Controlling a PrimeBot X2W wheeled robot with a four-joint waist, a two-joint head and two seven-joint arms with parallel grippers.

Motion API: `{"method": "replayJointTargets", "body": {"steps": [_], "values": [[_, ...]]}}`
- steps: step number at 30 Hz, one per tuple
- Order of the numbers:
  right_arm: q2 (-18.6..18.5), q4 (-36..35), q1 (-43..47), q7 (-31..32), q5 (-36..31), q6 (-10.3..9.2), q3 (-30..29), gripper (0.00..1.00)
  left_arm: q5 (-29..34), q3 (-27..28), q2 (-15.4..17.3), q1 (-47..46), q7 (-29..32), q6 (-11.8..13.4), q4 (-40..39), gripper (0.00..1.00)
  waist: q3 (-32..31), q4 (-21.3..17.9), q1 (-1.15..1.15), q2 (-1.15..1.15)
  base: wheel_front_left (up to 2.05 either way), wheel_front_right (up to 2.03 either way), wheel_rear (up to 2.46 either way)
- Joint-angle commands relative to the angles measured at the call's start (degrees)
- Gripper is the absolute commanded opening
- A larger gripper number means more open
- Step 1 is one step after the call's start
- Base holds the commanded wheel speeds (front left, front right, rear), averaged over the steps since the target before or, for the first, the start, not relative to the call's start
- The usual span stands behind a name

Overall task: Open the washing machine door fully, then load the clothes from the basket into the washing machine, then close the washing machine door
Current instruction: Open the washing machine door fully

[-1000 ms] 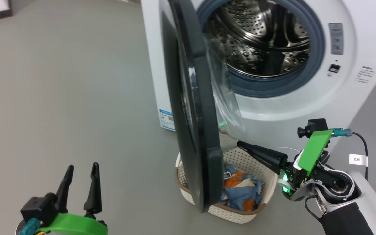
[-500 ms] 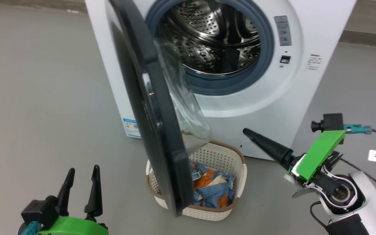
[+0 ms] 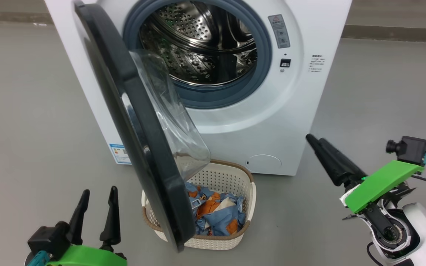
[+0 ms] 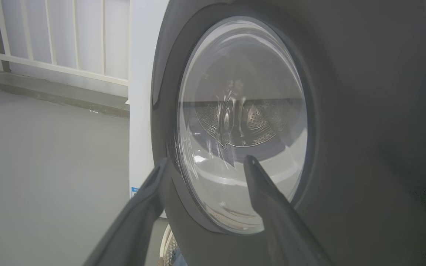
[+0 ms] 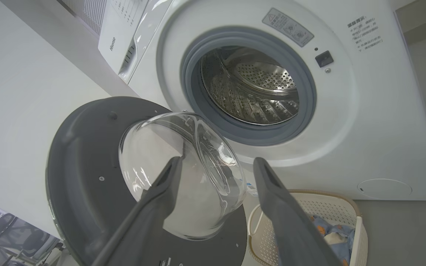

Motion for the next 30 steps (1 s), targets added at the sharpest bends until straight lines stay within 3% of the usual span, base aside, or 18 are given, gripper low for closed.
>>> {"method": "replayJointTargets", "body": {"steps": [1,9,16,20,30], "values": [[-1.0,-1.7,-0.5,-2.2,-1.7,0.34,0.7,1.0,-0.2,1.7,0.8,-0.8,-0.7,0.4,-1.8,1.0,0.1,-0.9,0.0,0.0,0.0,0.0,0.0],[-3.1,2.8,1.3,-14.8,-13.4,0.34,-0.5,1.0,-0.2,1.7,0.8,-0.1,-1.2,1.1,-2.6,1.0,0.1,-3.3,0.0,0.0,0.0,0.0,0.0],[-3.2,8.2,3.2,-22.1,-24.2,0.34,-1.7,1.0,-0.4,1.9,0.7,0.4,-1.5,1.5,-3.1,1.0,-0.1,-4.3,0.0,0.0,0.0,0.0,0.0],[-3.1,10.5,3.4,-24.1,-31.5,0.34,-2.5,1.0,-0.4,1.9,0.8,0.5,-1.6,1.5,-3.2,1.0,0.0,-4.6,0.0,0.0,0.0,0.0,0.0],[0.3,10.7,5.4,-24.7,-39.0,0.34,-7.1,1.0,-0.6,1.7,1.5,0.3,-1.6,1.6,-3.4,1.0,0.4,-4.7,0.0,0.0,0.0,0.0,0.0]]}}
